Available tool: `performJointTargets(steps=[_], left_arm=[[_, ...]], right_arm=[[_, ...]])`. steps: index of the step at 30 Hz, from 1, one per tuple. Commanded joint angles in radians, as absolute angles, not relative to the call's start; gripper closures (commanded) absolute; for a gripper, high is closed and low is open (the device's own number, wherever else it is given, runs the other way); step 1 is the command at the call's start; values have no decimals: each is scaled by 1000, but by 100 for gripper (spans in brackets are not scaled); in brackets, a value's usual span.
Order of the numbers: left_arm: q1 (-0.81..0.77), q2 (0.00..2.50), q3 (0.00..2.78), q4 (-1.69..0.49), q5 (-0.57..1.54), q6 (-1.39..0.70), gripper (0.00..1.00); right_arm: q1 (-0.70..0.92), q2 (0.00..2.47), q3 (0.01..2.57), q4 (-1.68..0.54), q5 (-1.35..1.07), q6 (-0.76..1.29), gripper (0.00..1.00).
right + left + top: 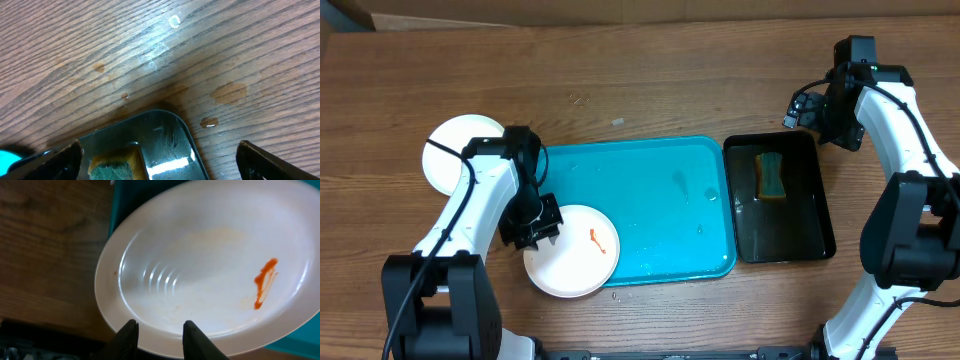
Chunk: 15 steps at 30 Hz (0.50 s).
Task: Clean dirty plates on tray and stack at the side
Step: 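Move the left gripper to the last white plate and grip its edge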
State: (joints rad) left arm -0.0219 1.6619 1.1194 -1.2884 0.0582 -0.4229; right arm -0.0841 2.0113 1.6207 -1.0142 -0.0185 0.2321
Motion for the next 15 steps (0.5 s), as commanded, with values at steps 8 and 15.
performJointTargets(steps=[8, 15], left_arm=[[8, 1315, 1064, -1323, -99, -542, 61], [15, 1215, 904, -1181, -129, -638, 59]], right_arm=[[-81, 1993, 1636, -1010, -12, 236, 0], [-81, 1993, 1636, -1010, -12, 236, 0]])
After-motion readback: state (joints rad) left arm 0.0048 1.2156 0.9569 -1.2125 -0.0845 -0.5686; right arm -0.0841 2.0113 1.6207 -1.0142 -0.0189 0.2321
